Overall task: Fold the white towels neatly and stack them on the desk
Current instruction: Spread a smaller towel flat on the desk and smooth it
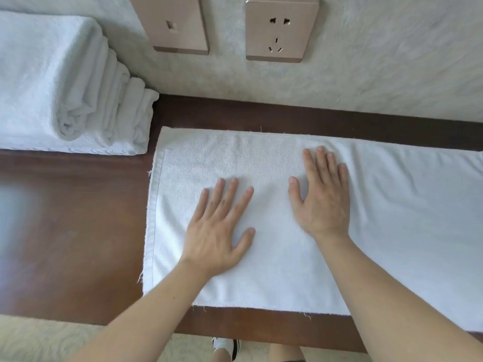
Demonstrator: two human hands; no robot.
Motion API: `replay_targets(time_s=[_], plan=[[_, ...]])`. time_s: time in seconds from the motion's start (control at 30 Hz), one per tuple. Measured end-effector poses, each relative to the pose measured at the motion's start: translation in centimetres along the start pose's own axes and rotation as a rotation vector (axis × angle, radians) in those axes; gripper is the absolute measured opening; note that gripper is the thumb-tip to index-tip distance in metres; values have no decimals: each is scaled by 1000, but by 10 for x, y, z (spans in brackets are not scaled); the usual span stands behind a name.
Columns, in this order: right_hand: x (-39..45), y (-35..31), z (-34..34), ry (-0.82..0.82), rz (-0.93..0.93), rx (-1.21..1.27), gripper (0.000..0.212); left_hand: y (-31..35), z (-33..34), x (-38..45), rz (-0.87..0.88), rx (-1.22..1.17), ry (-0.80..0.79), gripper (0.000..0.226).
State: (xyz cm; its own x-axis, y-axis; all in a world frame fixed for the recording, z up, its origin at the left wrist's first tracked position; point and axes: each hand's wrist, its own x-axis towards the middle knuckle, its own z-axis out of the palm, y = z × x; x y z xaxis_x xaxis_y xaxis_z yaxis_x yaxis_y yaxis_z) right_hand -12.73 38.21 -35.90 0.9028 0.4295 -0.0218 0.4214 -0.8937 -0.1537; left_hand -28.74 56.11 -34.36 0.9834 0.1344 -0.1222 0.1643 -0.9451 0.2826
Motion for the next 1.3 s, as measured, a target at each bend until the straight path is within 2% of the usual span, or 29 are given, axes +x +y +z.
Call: replay_targets(time_s=[0.1,0.27,0.4,0.53,0.73,0.9,1.0,1.1,1.2,1.3], plan=[[-2,0,0,-12,12,-19,69,0,11,-13,-42,104,-46,73],[-6,-8,-7,-14,13,21,67,1,10,-8,-47,107,-52,75],[-60,-41,-15,46,-51,114,64,-1,9,-9,-47,111,-56,75],[-118,-63,3,-47,-62,54,66,-2,11,-11,-43,102,-49,74],[-117,-62,6,-65,-24,27,69,-13,8,-22,1,100,-42,69],[-117,-62,8,-66,-16,23,69,-65,-6,-57,-173,120,-31,68],[-117,-63,8,-61,-16,23,69,-70,-12,-63,-268,66,-2,66],[-117,-64,7,-59,-17,26,68,-33,-7,-63,-134,-29,48,65],[-117,-63,7,-60,-13,26,68,-5,9,-62,37,-23,-8,64],[-117,-63,8,-56,-20,21,68,-23,10,-47,-11,69,-18,65]])
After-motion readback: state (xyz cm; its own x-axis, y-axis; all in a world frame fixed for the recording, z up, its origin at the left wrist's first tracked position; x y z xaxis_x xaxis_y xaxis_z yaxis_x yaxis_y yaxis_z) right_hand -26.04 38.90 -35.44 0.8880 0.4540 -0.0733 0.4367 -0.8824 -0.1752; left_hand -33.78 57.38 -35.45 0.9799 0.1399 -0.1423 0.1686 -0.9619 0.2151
